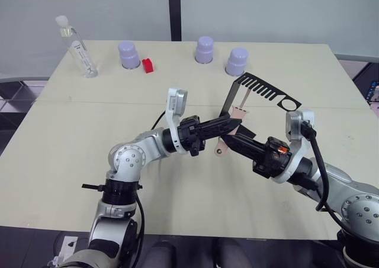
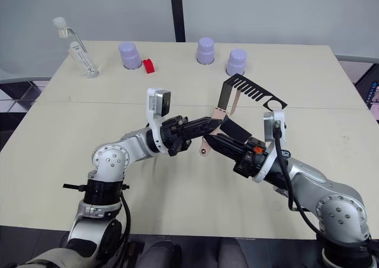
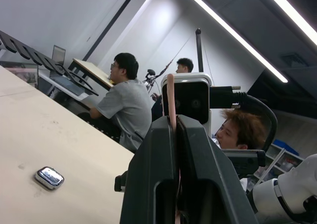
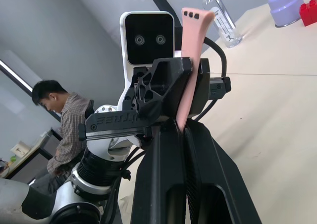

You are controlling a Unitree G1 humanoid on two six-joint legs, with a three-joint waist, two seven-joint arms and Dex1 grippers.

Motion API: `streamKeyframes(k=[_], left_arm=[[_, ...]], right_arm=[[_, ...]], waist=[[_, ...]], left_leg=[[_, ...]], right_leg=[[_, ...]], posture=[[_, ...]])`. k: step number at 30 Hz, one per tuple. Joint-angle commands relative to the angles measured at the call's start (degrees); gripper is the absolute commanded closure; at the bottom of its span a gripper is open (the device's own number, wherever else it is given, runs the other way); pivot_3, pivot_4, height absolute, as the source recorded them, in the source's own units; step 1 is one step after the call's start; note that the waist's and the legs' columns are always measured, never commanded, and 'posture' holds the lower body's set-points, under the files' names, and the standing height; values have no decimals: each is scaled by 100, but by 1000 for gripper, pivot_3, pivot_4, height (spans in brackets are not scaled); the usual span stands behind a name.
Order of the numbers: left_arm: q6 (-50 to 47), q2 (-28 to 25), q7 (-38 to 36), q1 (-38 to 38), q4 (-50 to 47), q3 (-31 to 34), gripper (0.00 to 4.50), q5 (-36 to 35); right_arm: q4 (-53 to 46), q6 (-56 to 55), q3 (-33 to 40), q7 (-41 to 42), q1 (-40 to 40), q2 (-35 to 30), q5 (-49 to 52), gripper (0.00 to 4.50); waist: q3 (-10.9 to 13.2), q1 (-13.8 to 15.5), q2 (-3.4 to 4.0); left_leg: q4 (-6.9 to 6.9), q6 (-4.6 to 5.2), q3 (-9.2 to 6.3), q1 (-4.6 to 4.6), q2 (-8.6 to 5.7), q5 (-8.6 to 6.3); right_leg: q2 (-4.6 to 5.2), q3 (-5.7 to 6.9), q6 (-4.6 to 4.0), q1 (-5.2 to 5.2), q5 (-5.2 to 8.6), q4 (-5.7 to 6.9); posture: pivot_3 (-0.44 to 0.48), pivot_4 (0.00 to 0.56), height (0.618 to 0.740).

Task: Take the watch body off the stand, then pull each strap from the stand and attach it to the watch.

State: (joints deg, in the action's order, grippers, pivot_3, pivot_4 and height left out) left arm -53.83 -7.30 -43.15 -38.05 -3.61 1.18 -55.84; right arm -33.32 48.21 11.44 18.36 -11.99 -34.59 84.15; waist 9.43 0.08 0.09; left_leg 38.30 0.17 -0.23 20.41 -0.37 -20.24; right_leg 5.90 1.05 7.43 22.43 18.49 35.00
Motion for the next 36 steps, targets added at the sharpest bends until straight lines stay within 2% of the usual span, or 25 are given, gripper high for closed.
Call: streamKeyframes(k=[1, 8, 11, 14, 24, 27, 30, 36], left_arm=[[93, 117, 55, -77, -53, 5, 4272, -20], [-268, 73, 127, -47, -15, 89, 4272, -264], [-191, 96, 172, -79, -2, 115, 3489, -184], [-198, 112, 197, -120, 44, 133, 2082, -192], [-169, 184, 189, -129, 109, 232, 2082, -287], [-139, 255, 153, -121, 112, 297, 2911, -350], [-174, 272, 165, -125, 101, 330, 4366, -402], [-205, 239, 162, -125, 88, 291, 4444, -414]], right_arm=[[-226, -172, 122, -55, 6, -35, 154, 4500], [-226, -217, 114, -62, 35, -62, 162, 4500], [-233, -218, 110, -44, 47, -81, 153, 4500], [-225, -220, 112, -37, 44, -104, 155, 4500], [-202, -228, 136, -41, 61, -161, 206, 4500], [-206, -232, 129, -51, 65, -159, 213, 4500], [-202, -235, 124, -66, 71, -152, 214, 4500], [-184, -251, 113, -109, 38, -143, 243, 4500]], waist=[[0, 0, 0], [0, -1, 0], [0, -1, 0], [0, 1, 0], [0, 2, 0], [0, 3, 0], [0, 3, 0], [0, 3, 0]], left_leg=[[0, 0, 0, 0, 0, 0], [0, 0, 0, 0, 0, 0], [0, 0, 0, 0, 1, 0], [0, 0, 0, 0, 1, 0], [0, 0, 0, 0, 1, 0], [0, 0, 0, 0, 1, 0], [0, 0, 0, 0, 1, 0], [0, 0, 0, 0, 1, 0]], right_leg=[[0, 0, 0, 0, 0, 0], [0, 0, 0, 0, 0, 1], [-1, 0, 0, 0, 0, 1], [-1, 0, 0, 0, 0, 1], [-1, 1, 0, 0, 0, 0], [-1, 1, 0, 0, 0, 0], [-1, 1, 0, 0, 0, 0], [-1, 1, 0, 0, 0, 0]], posture=[[0, 150, 740], [0, 150, 740], [0, 150, 740], [0, 150, 740], [0, 150, 740], [0, 150, 740], [0, 150, 740], [0, 150, 740]])
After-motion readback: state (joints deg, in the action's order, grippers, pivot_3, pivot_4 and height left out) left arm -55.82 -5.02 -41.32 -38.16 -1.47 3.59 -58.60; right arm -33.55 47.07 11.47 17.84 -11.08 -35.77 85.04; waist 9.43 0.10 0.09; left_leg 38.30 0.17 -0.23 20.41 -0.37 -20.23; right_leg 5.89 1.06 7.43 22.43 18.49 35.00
